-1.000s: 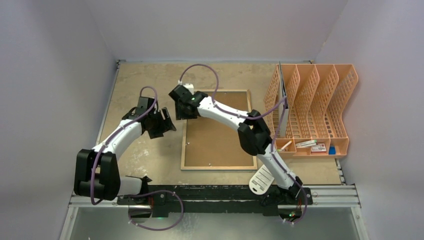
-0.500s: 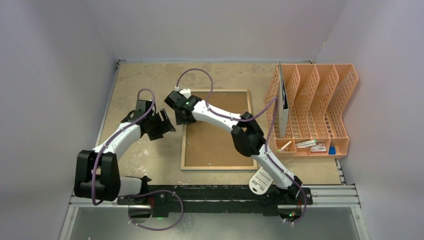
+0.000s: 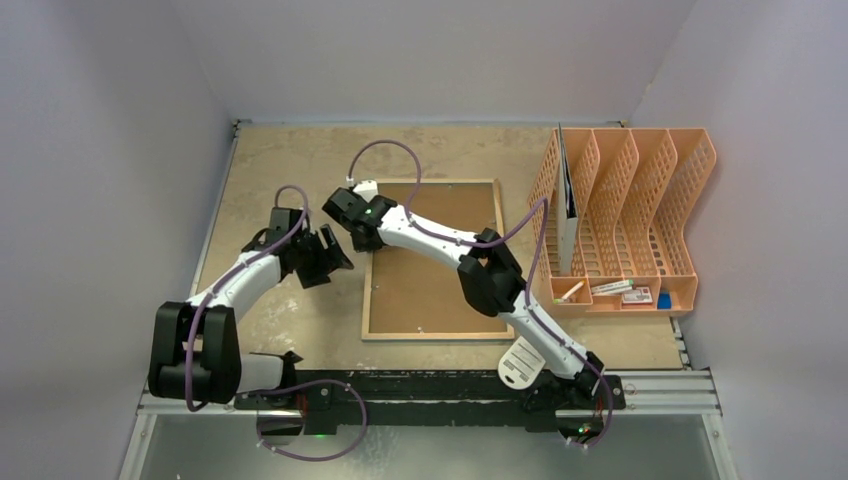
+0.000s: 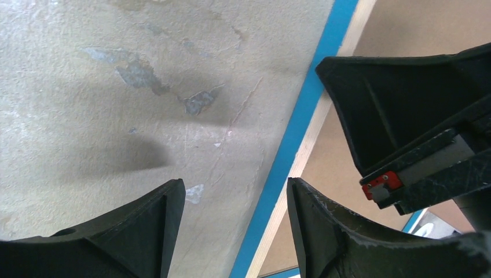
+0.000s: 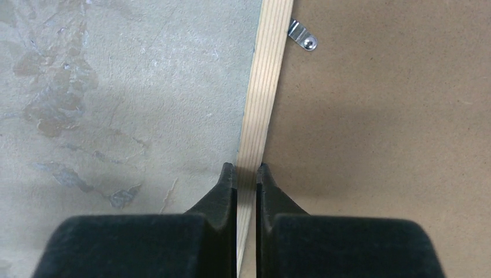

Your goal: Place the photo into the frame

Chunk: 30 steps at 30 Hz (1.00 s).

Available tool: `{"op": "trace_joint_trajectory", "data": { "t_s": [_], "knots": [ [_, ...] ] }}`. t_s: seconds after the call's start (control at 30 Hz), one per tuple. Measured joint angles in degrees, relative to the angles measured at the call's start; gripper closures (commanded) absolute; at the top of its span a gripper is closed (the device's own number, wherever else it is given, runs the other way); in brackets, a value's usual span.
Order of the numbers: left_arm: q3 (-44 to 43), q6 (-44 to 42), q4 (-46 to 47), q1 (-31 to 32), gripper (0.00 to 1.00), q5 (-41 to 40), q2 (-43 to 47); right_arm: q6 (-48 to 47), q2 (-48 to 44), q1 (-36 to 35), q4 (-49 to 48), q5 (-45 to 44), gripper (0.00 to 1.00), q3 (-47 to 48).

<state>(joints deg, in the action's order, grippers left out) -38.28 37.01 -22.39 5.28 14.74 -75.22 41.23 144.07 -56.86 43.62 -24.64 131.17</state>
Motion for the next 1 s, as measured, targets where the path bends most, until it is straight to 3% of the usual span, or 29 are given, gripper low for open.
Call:
{"op": "trace_joint_trajectory", "data": {
  "t_s": [0.3,0.47,0.57,0.73,0.9,1.0],
  "knots": [
    [1.42,0.17,4.26,-0.85,0.30,7.72,3.23,2.56,-0.79,0.79,0.26,5.20,1.00,0.11],
    [1.38,-0.31,6.69,-1.40,0.31,14.84,3.17,3.78,-7.98,2.36,-3.10,9.90,1.00,-6.12],
    [0.59,-1.09,6.69,-1.42,0.39,18.60,3.06,4.33,-13.64,3.41,-5.35,12.94,1.00,-8.63],
    [-4.46,-1.05,8.44,-1.55,0.64,29.99,2.14,4.83,-19.78,4.81,-9.01,17.73,1.00,-10.36],
    [-7.26,1.68,6.14,-1.99,1.00,34.10,2.01,5.03,-21.24,4.92,-11.41,19.96,0.99,-10.82],
    [-9.62,1.44,2.29,-2.34,1.00,33.97,1.57,5.35,-21.57,5.07,-11.47,20.46,0.63,-10.78]
  ]
}}
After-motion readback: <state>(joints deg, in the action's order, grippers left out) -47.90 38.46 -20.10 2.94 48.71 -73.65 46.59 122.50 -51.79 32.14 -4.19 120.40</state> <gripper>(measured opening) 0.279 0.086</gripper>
